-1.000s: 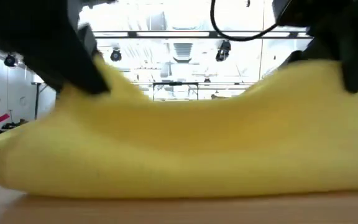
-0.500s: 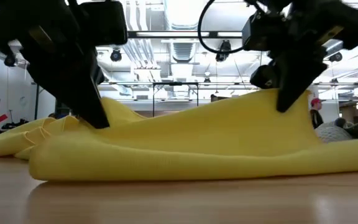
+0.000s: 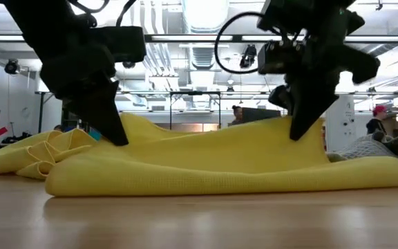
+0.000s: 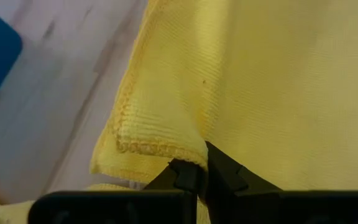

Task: Fold microfiber towels
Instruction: Fold the right yellow microfiber towel

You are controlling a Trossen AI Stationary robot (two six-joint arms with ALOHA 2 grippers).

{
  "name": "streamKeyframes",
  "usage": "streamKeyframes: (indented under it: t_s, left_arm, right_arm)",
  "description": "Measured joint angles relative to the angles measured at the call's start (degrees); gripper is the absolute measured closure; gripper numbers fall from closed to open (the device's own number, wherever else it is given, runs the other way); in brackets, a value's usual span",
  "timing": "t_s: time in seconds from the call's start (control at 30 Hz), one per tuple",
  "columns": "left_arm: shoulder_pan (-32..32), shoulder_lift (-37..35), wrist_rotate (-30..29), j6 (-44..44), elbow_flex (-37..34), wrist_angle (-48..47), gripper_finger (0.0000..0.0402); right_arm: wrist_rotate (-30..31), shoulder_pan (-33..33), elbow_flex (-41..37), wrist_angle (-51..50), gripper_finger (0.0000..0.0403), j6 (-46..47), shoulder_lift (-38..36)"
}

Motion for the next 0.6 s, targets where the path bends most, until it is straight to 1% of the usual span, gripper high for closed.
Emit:
streamKeyframes:
  t_s: [0.17, 0.47, 0.6]
  left_arm:
    - [0.0, 0.3, -0.2, -1.7, 0.0, 0.0, 0.0402]
    - [0.0, 0.8, -0.1, -3.3, -0.1, -0.2, 0.0402]
    - [0.0, 0.8, -0.1, -3.3, -0.1, -0.2, 0.0402]
  right_arm:
    - [5.6, -0.6, 0.0, 0.5, 0.0394, -2.2, 2.5]
    - [8.6, -1.2, 0.3, 0.8, 0.0394, -3.3, 3.2]
    - [8.8, -1.2, 1.1, 0.9, 0.0394, -3.3, 3.2]
